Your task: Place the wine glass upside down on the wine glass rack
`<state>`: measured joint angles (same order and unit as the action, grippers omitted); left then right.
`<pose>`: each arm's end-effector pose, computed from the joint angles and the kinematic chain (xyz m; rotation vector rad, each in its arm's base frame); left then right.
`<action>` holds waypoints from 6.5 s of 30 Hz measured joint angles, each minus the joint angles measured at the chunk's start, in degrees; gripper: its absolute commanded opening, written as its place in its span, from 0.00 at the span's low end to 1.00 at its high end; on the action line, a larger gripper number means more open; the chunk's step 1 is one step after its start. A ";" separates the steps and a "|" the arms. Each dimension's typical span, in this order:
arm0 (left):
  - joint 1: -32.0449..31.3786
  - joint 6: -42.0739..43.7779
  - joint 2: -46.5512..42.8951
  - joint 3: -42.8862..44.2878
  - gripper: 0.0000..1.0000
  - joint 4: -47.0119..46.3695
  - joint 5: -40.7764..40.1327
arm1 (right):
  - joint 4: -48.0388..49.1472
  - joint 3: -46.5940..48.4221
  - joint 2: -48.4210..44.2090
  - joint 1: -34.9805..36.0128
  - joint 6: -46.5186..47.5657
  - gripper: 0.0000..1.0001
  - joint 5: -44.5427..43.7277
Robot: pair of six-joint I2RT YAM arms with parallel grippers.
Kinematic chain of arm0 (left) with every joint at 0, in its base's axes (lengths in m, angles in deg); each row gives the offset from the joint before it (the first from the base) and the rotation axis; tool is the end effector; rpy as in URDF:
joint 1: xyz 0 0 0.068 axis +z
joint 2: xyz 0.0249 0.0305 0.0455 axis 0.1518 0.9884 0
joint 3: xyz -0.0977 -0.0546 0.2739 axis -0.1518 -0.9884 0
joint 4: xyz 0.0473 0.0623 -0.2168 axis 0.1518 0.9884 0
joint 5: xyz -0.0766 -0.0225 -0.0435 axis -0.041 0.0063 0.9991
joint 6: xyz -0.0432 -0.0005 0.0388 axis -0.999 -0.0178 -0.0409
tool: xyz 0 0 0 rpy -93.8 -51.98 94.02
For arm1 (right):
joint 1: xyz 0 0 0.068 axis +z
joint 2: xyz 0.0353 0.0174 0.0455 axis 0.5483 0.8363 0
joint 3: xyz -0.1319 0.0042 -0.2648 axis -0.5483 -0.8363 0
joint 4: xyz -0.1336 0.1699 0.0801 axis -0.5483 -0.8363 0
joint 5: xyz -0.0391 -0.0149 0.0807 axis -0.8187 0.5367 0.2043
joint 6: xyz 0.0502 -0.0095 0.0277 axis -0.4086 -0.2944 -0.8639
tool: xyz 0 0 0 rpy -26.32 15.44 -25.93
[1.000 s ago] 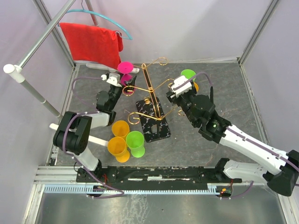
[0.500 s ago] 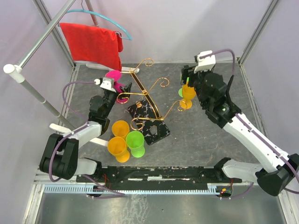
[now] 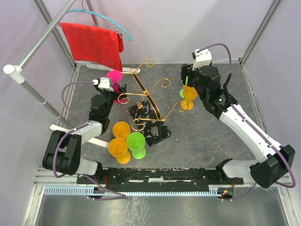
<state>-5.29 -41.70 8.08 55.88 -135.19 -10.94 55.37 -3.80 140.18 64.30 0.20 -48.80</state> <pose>0.2640 -0.0650 0.2898 0.1107 1.4776 -0.2417 0.2310 0.1219 0.4243 -0.0898 1.7414 0.1799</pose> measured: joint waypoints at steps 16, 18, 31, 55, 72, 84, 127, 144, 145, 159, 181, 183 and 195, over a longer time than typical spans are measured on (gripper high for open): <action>3.41 -3.43 -18.40 -6.75 0.99 9.46 -3.37 | -11.32 11.23 7.48 -5.40 -3.39 0.79 3.67; 3.41 -3.76 -20.87 -6.25 0.99 14.38 -4.02 | -13.09 12.09 8.22 -6.29 -4.31 0.79 4.07; 3.41 -5.03 -27.52 14.03 0.99 60.78 -1.70 | -20.41 12.68 9.20 -8.44 -7.02 0.78 5.11; 3.41 -16.20 -33.35 22.62 0.88 107.03 9.90 | -22.95 12.15 7.93 -8.94 -5.88 0.77 5.05; 3.39 -16.20 -31.17 16.68 0.55 107.27 8.61 | -23.39 11.19 7.17 -9.01 -4.94 0.77 3.54; 3.28 -16.13 -28.85 16.96 0.03 105.50 8.79 | -23.39 10.51 6.95 -9.05 -4.79 0.75 2.71; 3.10 10.01 -22.73 49.83 0.03 66.66 -2.08 | -20.70 18.93 7.41 -9.05 -11.67 0.68 15.96; -8.35 -2.36 -8.33 49.86 0.03 51.56 10.91 | 21.18 13.16 12.57 -8.92 -16.33 0.68 38.86; -9.07 -2.45 -8.00 49.86 0.03 51.58 10.84 | 22.77 13.16 13.11 -8.87 -16.44 0.67 39.43; -11.41 -2.47 -8.07 49.86 0.03 48.83 10.80 | 24.70 14.25 16.65 -8.07 -16.33 0.24 41.22; -11.34 -0.90 -9.92 47.15 0.99 52.30 9.88 | 18.03 16.46 16.72 -7.58 -8.52 0.01 31.45; -11.43 0.02 -10.38 46.97 0.99 54.42 9.25 | 14.99 18.23 16.72 -7.63 -4.66 0.00 27.08; -11.56 5.79 -5.57 54.86 0.99 64.30 10.64 | 4.83 20.96 14.91 -7.93 18.36 0.01 20.52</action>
<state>-16.85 -35.91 2.51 110.74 -70.89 -0.29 60.20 17.16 155.09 56.36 18.56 -28.28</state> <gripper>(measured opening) 0.990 0.015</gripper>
